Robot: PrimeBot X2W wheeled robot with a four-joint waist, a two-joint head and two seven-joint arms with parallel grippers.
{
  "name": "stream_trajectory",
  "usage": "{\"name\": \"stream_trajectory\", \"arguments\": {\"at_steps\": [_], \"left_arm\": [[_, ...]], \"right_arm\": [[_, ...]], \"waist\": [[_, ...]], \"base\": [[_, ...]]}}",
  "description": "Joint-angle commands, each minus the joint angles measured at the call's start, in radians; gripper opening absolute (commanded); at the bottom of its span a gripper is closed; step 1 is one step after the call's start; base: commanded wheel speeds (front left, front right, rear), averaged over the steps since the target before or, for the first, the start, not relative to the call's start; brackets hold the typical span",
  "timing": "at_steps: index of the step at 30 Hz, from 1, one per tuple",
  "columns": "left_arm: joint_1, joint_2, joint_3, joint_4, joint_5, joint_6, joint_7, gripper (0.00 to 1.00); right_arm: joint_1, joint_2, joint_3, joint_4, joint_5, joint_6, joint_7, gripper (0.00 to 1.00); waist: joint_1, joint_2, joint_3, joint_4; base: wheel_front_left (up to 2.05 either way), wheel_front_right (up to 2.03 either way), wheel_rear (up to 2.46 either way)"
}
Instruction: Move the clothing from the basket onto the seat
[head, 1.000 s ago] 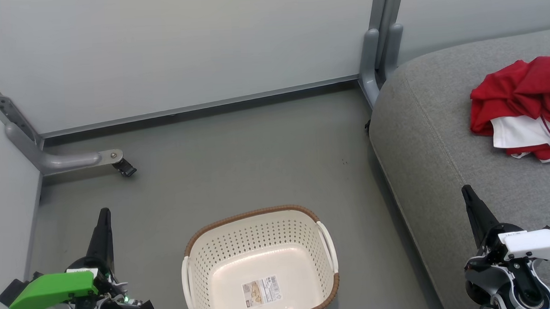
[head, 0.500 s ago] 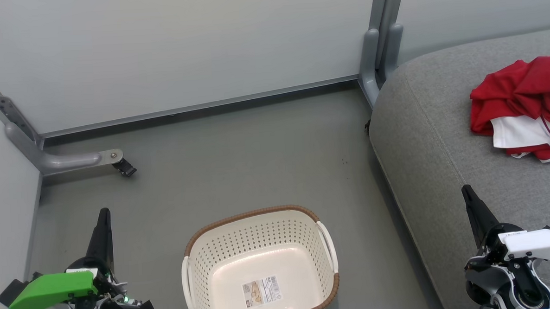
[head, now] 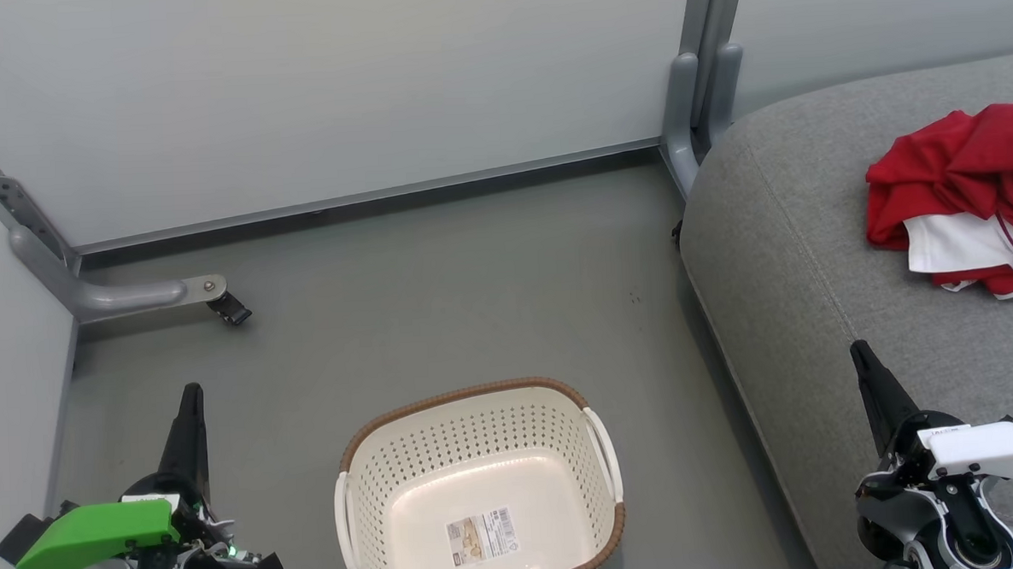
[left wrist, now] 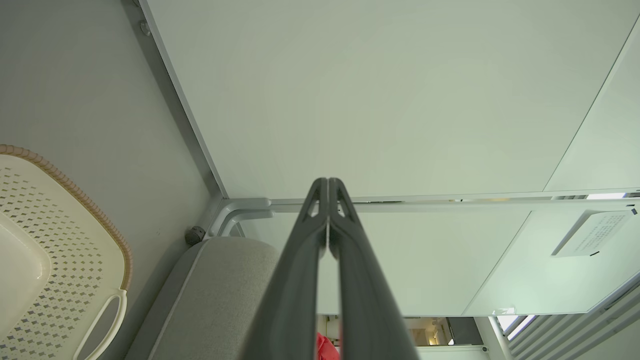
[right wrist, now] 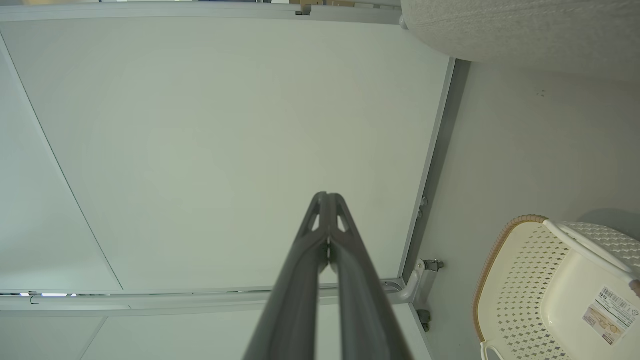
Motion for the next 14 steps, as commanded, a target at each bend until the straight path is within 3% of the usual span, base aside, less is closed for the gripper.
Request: {"name": "stream_trajectory", "arguments": {"at_steps": [1, 14], "left_arm": [[-0.012, 0.002, 0.004, 0.001, 0.001, -0.005, 0.003, 0.0], [-0.012, 0.001, 0.005, 0.001, 0.002, -0.005, 0.003, 0.0]], "right_arm": [[-0.005, -0.006, -0.002, 0.001, 0.004, 0.0, 0.003, 0.0], [-0.005, -0.006, -0.002, 0.001, 0.004, 0.0, 0.003, 0.0]], "waist": [[0.0, 0.0, 0.0, 0.0], [0.0, 0.0, 0.0, 0.0]], "base": [[0.0, 0.0, 0.0], [0.0, 0.0, 0.0]]}}
